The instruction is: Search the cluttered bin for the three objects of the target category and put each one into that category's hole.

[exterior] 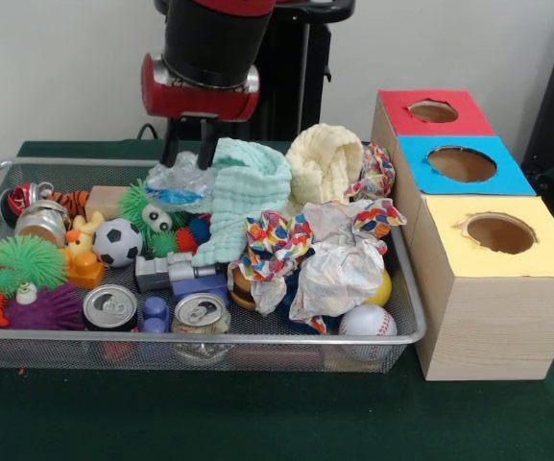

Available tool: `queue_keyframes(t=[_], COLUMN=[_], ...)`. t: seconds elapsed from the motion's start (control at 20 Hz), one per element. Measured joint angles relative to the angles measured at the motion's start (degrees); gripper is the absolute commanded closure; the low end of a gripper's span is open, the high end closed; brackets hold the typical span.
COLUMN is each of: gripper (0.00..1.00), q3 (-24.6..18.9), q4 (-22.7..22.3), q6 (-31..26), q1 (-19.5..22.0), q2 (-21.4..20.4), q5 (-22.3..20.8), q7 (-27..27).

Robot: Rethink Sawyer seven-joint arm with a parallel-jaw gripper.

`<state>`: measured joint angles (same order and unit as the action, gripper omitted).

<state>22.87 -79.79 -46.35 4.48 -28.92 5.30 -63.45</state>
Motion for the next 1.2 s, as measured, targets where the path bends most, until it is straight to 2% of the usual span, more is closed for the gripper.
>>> queue_keyframes(t=[0.35, 0.6, 0.95, 1.2], gripper=[1.0, 1.0, 1.0, 1.0], q3=[0.16, 0.65, 1.14, 1.17], q4=[-0.03, -0.4, -2.61, -5.72], q6=[-5.88, -7.02, -7.02, -7.02], q1=[-2.56, -5.52, -10.39, -13.77], q2=[-2.13, -4.11, -6.93, -8.47], q5=[1.01, 2.83, 6.11, 8.56], q7=[-0.17, -1.6, -7.19, -13.39])
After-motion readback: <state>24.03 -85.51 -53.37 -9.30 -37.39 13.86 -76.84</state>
